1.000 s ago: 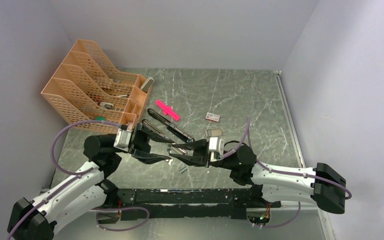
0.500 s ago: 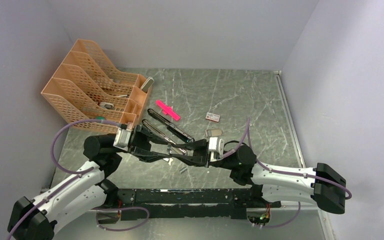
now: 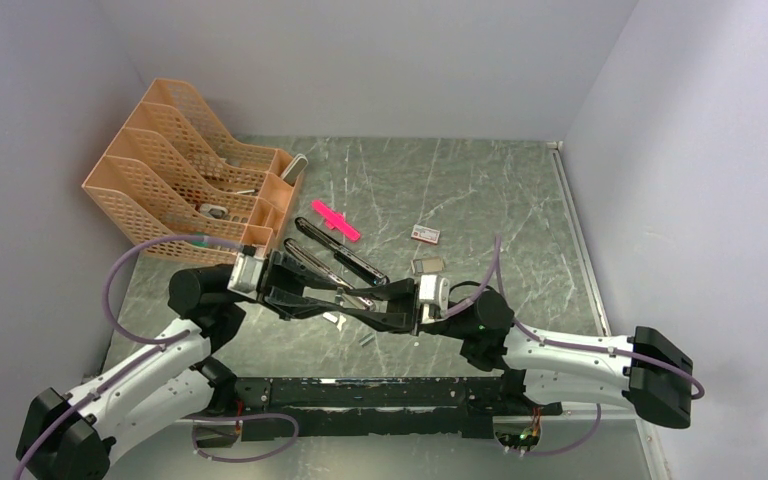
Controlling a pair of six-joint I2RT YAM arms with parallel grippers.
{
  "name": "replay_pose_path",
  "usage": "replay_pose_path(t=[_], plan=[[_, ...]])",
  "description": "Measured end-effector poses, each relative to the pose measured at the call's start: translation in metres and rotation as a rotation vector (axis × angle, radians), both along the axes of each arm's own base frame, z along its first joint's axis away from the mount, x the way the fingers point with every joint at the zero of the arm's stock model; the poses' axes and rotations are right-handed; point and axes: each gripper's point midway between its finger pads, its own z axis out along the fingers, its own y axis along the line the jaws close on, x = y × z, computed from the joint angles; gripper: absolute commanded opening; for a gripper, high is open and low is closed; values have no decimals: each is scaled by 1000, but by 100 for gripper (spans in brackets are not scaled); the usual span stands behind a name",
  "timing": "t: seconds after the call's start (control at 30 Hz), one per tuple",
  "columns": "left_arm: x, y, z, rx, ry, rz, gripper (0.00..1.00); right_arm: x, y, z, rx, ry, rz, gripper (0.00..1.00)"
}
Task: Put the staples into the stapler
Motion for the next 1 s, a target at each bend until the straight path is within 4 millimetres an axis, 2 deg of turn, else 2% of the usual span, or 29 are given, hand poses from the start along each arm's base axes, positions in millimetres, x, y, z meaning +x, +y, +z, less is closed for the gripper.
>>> replay_pose_path(t=[0.13,0.23,0.27,0.33,0.57,0.7,0.8,0.87,1.0], plan=[[0,-1,1,3,-4,-7,7,0,-1,2,3,-2,-4,39],[0,-1,2,8,-3,-12,7,0,-3,3,5,-11,-9,54],[-1,-1,2,11,-4,-14,7,0,-4,5,8,-15,-13,67],[0,-1,2,17,-6,-12,7,0,-7,8,12,-23,-19,74],[4,-2,8,40,-57,25,7,-1,-19,15,19,-47,-47,75],[14,-4,13,91,-98,70,7,6,-32,12,34,-27,-111,75],[26,-6,11,160,-130,119,7,27,-45,12,59,52,-229,74],[36,-7,8,216,-147,159,7,47,-56,12,84,133,-341,74],[58,-7,-10,342,-159,232,7,89,-75,-10,54,293,-580,70]])
